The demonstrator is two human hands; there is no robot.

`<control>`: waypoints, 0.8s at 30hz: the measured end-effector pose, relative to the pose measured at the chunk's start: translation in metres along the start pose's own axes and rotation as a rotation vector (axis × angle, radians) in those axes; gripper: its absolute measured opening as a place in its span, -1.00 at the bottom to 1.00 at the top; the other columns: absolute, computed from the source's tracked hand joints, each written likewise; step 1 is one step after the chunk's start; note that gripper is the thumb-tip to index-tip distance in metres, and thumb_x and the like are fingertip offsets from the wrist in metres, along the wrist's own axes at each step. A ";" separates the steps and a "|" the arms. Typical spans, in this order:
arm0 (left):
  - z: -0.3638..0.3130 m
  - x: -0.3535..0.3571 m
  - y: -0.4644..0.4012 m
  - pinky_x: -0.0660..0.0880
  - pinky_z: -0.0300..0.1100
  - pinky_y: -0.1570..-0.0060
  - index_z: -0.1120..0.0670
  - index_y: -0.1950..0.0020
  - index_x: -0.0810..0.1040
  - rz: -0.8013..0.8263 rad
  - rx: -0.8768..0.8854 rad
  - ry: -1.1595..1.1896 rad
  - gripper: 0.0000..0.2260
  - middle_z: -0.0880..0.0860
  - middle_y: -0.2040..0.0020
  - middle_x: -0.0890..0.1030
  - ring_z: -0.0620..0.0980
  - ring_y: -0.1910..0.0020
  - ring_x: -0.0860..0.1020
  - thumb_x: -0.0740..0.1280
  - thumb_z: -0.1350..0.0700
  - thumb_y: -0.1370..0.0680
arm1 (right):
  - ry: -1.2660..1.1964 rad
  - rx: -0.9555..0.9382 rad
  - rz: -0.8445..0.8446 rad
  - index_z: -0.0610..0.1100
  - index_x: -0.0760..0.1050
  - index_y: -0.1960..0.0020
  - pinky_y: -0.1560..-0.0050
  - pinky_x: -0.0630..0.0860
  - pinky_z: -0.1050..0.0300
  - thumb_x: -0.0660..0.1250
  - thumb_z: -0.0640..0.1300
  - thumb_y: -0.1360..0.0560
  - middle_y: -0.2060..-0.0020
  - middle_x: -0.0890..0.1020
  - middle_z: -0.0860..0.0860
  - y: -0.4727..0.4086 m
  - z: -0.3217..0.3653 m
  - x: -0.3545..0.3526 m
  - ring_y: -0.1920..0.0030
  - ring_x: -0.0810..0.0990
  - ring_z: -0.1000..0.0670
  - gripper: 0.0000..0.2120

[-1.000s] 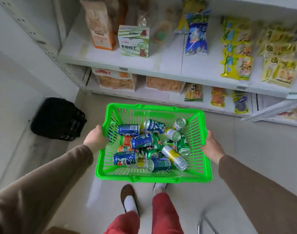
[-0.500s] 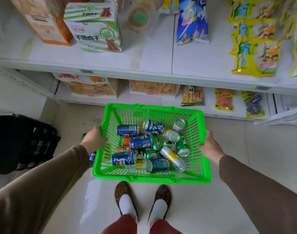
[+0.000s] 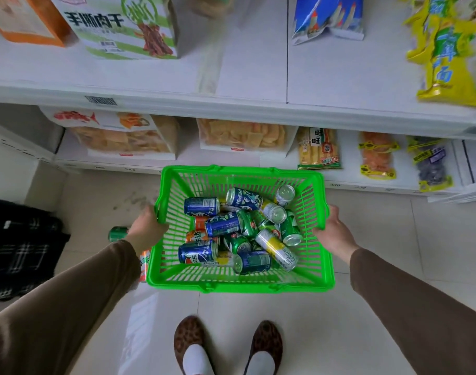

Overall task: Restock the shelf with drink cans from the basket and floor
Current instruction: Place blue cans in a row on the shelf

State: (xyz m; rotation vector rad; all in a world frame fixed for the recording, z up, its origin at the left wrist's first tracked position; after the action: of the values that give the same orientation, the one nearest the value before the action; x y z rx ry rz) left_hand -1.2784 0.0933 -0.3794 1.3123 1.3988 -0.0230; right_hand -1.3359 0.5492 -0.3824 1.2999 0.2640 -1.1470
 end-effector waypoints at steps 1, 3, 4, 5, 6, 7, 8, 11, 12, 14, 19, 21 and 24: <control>0.004 0.003 -0.001 0.51 -0.01 0.16 0.16 -0.36 0.28 -0.018 0.003 0.009 -0.50 0.16 -0.01 0.55 0.16 0.11 0.56 0.42 0.20 -0.51 | 0.002 -0.004 -0.022 -0.05 0.07 -0.40 0.16 0.57 -0.04 0.34 -0.16 -0.56 0.06 0.65 -0.17 0.000 -0.001 0.002 0.21 0.63 -0.19 -0.44; 0.009 0.008 0.000 0.56 0.04 0.13 0.13 -0.39 0.24 -0.027 0.009 0.022 -0.46 0.18 -0.02 0.57 0.19 0.13 0.58 0.43 0.18 -0.50 | -0.005 0.008 -0.030 -0.07 0.10 -0.44 0.12 0.55 -0.04 0.33 -0.15 -0.57 0.01 0.65 -0.20 0.002 -0.001 0.003 0.19 0.61 -0.18 -0.44; 0.010 0.010 0.003 0.57 0.07 0.10 0.12 -0.39 0.23 -0.021 0.003 0.038 -0.45 0.19 -0.03 0.58 0.20 0.12 0.58 0.43 0.16 -0.50 | -0.017 0.028 -0.032 -0.07 0.08 -0.49 0.05 0.56 -0.05 0.33 -0.15 -0.57 -0.08 0.62 -0.23 0.002 0.000 0.003 0.12 0.61 -0.20 -0.39; 0.010 0.012 0.005 0.57 0.11 0.02 0.11 -0.40 0.22 -0.026 -0.004 0.058 -0.42 0.21 -0.09 0.58 0.21 0.06 0.58 0.45 0.13 -0.49 | -0.009 0.042 -0.060 -0.07 0.04 -0.56 -0.09 0.53 -0.06 0.35 -0.14 -0.56 -0.23 0.56 -0.25 0.002 0.002 0.005 -0.02 0.60 -0.23 -0.31; 0.009 0.013 0.007 0.53 0.15 -0.13 0.11 -0.44 0.20 -0.073 0.005 0.062 -0.36 0.23 -0.21 0.53 0.24 -0.07 0.56 0.47 0.11 -0.48 | 0.028 0.015 -0.130 -0.08 -0.02 -0.60 -0.28 0.45 -0.09 0.37 -0.14 -0.55 -0.38 0.43 -0.26 0.001 0.007 0.006 -0.24 0.52 -0.26 -0.22; 0.006 0.015 0.010 0.42 0.18 -0.29 0.13 -0.49 0.16 -0.166 0.058 0.037 -0.28 0.24 -0.33 0.44 0.26 -0.24 0.47 0.48 0.11 -0.46 | 0.092 -0.077 -0.224 -0.11 -0.04 -0.62 -0.45 0.31 -0.11 0.38 -0.13 -0.53 -0.48 0.31 -0.24 0.003 0.018 0.009 -0.42 0.36 -0.26 -0.18; 0.001 0.015 0.014 0.31 0.17 -0.40 0.14 -0.53 0.12 -0.276 0.167 -0.016 -0.22 0.24 -0.42 0.34 0.26 -0.36 0.35 0.49 0.12 -0.44 | 0.158 -0.218 -0.312 -0.13 -0.01 -0.62 -0.54 0.18 -0.12 0.38 -0.13 -0.53 -0.53 0.23 -0.20 0.007 0.032 0.016 -0.52 0.22 -0.23 -0.18; -0.025 0.025 0.026 0.20 0.11 -0.48 0.12 -0.54 0.16 -0.416 0.556 -0.167 -0.27 0.15 -0.49 0.24 0.14 -0.48 0.21 0.43 0.18 -0.45 | 0.159 -0.583 -0.302 -0.09 0.14 -0.59 -0.60 0.01 -0.01 0.31 -0.13 -0.58 -0.55 0.21 -0.04 0.026 0.084 0.053 -0.58 0.11 -0.07 -0.36; -0.031 0.033 0.027 0.21 0.09 -0.48 0.11 -0.53 0.19 -0.388 0.631 -0.179 -0.32 0.13 -0.50 0.24 0.11 -0.48 0.21 0.41 0.17 -0.47 | 0.152 -0.656 -0.254 -0.08 0.16 -0.58 -0.59 0.00 0.01 0.29 -0.12 -0.59 -0.54 0.23 -0.01 0.030 0.099 0.069 -0.57 0.13 -0.04 -0.39; -0.037 0.053 0.024 0.24 0.07 -0.47 0.11 -0.50 0.26 -0.319 0.683 -0.176 -0.40 0.11 -0.48 0.27 0.10 -0.46 0.24 0.39 0.17 -0.50 | 0.161 -0.749 -0.160 -0.07 0.18 -0.57 -0.60 0.04 0.03 0.29 -0.10 -0.60 -0.52 0.27 0.02 0.033 0.119 0.102 -0.55 0.18 0.00 -0.42; -0.025 0.101 0.000 0.28 0.02 -0.42 0.10 -0.48 0.27 -0.144 0.470 -0.140 -0.39 0.11 -0.40 0.35 0.12 -0.37 0.31 0.41 0.14 -0.47 | 0.298 -0.825 -0.048 -0.09 0.22 -0.55 -0.55 0.20 0.01 0.36 -0.09 -0.57 -0.47 0.34 0.00 0.012 0.137 0.166 -0.49 0.26 -0.04 -0.39; -0.018 0.113 -0.011 0.31 -0.01 -0.36 0.07 -0.46 0.29 -0.083 0.359 -0.095 -0.41 0.09 -0.35 0.39 0.12 -0.31 0.35 0.42 0.11 -0.46 | 0.382 -0.820 -0.025 -0.11 0.24 -0.53 -0.53 0.23 -0.03 0.40 -0.09 -0.54 -0.45 0.35 -0.04 -0.002 0.141 0.181 -0.48 0.27 -0.08 -0.37; -0.010 0.126 -0.022 0.33 -0.04 -0.27 0.05 -0.42 0.33 -0.011 0.240 -0.016 -0.45 0.09 -0.28 0.44 0.13 -0.27 0.40 0.41 0.11 -0.46 | 0.504 -0.776 0.032 -0.11 0.24 -0.51 -0.51 0.25 -0.03 0.46 -0.11 -0.49 -0.42 0.38 -0.06 -0.022 0.145 0.199 -0.46 0.28 -0.11 -0.33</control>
State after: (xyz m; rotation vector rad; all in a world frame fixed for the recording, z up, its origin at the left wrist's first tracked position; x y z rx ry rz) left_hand -1.2640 0.1741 -0.4779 1.4979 1.4216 -0.2139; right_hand -1.3216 0.3285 -0.4929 0.8572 0.9522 -0.5613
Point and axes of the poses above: each hand's wrist, its own y-axis away from the middle knuckle, its own x-axis out of the palm, z = x × y, the point moved 2 cm from there along -y, towards the middle knuckle
